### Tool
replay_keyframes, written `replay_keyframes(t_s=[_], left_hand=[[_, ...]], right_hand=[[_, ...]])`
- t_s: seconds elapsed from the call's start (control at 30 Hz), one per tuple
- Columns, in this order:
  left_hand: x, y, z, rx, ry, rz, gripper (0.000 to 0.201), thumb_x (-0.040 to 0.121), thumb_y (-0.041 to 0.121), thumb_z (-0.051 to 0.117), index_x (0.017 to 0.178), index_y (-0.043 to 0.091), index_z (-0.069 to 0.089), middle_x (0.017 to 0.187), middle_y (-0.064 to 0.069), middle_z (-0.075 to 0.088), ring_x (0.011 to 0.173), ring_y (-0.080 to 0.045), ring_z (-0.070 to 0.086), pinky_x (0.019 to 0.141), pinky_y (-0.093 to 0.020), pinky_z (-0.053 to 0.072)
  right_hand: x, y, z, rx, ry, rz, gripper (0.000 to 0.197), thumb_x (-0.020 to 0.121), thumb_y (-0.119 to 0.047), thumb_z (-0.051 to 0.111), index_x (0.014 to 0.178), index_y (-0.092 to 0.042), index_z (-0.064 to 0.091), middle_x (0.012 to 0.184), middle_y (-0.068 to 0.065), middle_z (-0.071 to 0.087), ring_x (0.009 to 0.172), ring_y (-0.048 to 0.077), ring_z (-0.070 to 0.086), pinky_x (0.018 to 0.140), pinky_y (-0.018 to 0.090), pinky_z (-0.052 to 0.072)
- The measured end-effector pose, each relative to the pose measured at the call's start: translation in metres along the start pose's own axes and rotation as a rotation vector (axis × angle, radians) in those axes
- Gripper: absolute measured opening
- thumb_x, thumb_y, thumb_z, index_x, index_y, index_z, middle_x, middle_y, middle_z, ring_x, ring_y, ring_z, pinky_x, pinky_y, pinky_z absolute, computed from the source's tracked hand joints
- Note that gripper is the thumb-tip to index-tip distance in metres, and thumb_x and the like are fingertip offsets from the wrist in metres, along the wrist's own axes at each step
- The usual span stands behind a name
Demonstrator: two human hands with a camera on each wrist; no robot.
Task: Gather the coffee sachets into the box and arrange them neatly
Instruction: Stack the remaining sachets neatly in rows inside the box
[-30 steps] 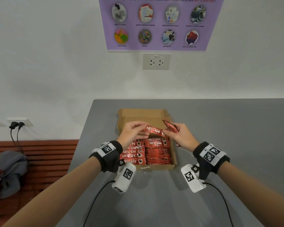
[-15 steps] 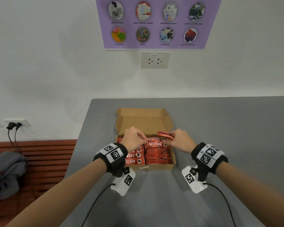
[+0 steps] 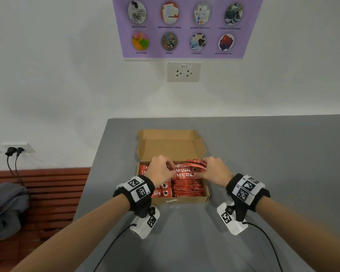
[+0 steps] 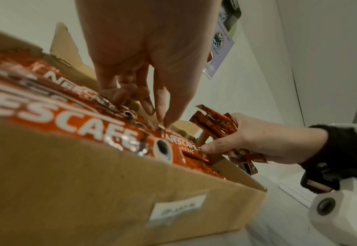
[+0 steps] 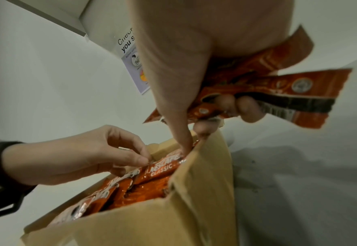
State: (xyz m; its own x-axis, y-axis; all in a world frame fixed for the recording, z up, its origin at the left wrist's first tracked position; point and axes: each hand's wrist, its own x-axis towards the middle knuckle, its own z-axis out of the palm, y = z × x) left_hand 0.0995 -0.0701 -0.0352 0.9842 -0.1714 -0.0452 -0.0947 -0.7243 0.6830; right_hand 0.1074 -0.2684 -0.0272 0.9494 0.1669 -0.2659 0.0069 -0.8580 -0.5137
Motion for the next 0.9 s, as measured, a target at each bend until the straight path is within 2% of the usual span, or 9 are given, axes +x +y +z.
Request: replay_keyframes(t_s=[0.17, 0.27, 0.43, 0.5, 0.57, 0.63, 0.67, 0.77, 0.9], left_hand=[[-0.001, 0.008, -0.012, -0.123, 0.080, 0.041, 0.018, 0.092, 0.013, 0.054, 0.107, 0.008, 0.064, 0.099, -0.002, 0.065, 0.079, -0.005, 0.057, 0.067, -0.009, 0.046], [-0.003, 0.024, -0.017, -0.361, -0.100, 0.113, 0.033, 0.094, 0.006, 0.049, 0.126, 0.012, 0.053, 0.108, -0.005, 0.064, 0.079, -0.013, 0.064, 0.071, -0.024, 0.056], [-0.005, 0.027, -0.020, -0.570, -0.006, 0.072, 0.025, 0.085, -0.003, 0.060, 0.104, 0.012, 0.056, 0.096, -0.008, 0.065, 0.078, -0.017, 0.067, 0.068, -0.032, 0.058], [-0.005, 0.022, -0.025, -0.640, -0.062, 0.021, 0.025, 0.083, 0.000, 0.063, 0.105, 0.010, 0.057, 0.097, -0.008, 0.067, 0.083, -0.018, 0.067, 0.073, -0.029, 0.057], [-0.007, 0.020, -0.030, -0.780, -0.121, -0.030, 0.026, 0.086, 0.002, 0.061, 0.111, 0.004, 0.057, 0.097, -0.011, 0.068, 0.079, -0.016, 0.068, 0.072, -0.024, 0.057], [-0.006, 0.020, -0.032, -0.800, -0.095, -0.036, 0.025, 0.086, 0.002, 0.061, 0.111, 0.001, 0.058, 0.097, -0.013, 0.068, 0.075, -0.014, 0.069, 0.069, -0.022, 0.057], [-0.005, 0.018, -0.031, -0.796, -0.072, -0.035, 0.025, 0.085, 0.002, 0.062, 0.110, 0.001, 0.058, 0.100, -0.014, 0.067, 0.077, -0.015, 0.069, 0.070, -0.022, 0.057], [-0.006, 0.014, -0.030, -0.826, -0.015, -0.036, 0.023, 0.084, -0.003, 0.061, 0.106, 0.003, 0.057, 0.106, -0.015, 0.063, 0.074, -0.018, 0.070, 0.070, -0.025, 0.058], [-0.009, 0.012, -0.027, -0.803, 0.009, 0.000, 0.023, 0.085, -0.004, 0.059, 0.103, 0.010, 0.057, 0.105, -0.013, 0.063, 0.072, -0.016, 0.070, 0.071, -0.025, 0.058]], right_hand=[[-0.003, -0.008, -0.007, 0.084, 0.124, -0.097, 0.036, 0.080, -0.024, 0.072, 0.109, -0.012, 0.055, 0.103, 0.005, 0.067, 0.084, 0.016, 0.064, 0.075, 0.029, 0.055], [-0.005, -0.028, -0.003, 0.213, 0.069, -0.185, 0.059, 0.077, -0.016, 0.075, 0.126, -0.010, 0.044, 0.111, 0.006, 0.064, 0.085, 0.014, 0.064, 0.069, 0.018, 0.053], [0.001, -0.047, -0.002, 0.304, 0.042, -0.301, 0.088, 0.070, -0.024, 0.080, 0.141, -0.019, 0.028, 0.106, 0.004, 0.063, 0.084, 0.009, 0.061, 0.071, 0.014, 0.047], [0.003, -0.047, -0.004, 0.280, 0.019, -0.321, 0.092, 0.069, -0.031, 0.081, 0.142, -0.023, 0.026, 0.101, 0.001, 0.062, 0.081, 0.003, 0.057, 0.069, 0.011, 0.042], [0.004, -0.045, -0.005, 0.295, 0.005, -0.322, 0.093, 0.068, -0.035, 0.081, 0.142, -0.025, 0.026, 0.107, 0.002, 0.062, 0.090, 0.010, 0.059, 0.076, 0.018, 0.047], [0.003, -0.045, -0.006, 0.301, 0.004, -0.334, 0.090, 0.068, -0.038, 0.080, 0.141, -0.025, 0.030, 0.113, 0.000, 0.061, 0.097, 0.015, 0.060, 0.083, 0.023, 0.050], [0.002, -0.044, -0.007, 0.307, 0.025, -0.339, 0.085, 0.069, -0.037, 0.079, 0.139, -0.022, 0.034, 0.113, -0.003, 0.060, 0.097, 0.013, 0.060, 0.083, 0.019, 0.049], [0.001, -0.041, -0.015, 0.356, 0.155, -0.299, 0.063, 0.075, -0.031, 0.076, 0.129, -0.016, 0.048, 0.107, -0.009, 0.060, 0.093, 0.005, 0.059, 0.074, 0.006, 0.044], [-0.002, -0.035, -0.017, 0.347, 0.207, -0.272, 0.037, 0.082, -0.024, 0.070, 0.116, -0.015, 0.058, 0.097, -0.005, 0.065, 0.079, 0.003, 0.061, 0.069, 0.012, 0.048]])
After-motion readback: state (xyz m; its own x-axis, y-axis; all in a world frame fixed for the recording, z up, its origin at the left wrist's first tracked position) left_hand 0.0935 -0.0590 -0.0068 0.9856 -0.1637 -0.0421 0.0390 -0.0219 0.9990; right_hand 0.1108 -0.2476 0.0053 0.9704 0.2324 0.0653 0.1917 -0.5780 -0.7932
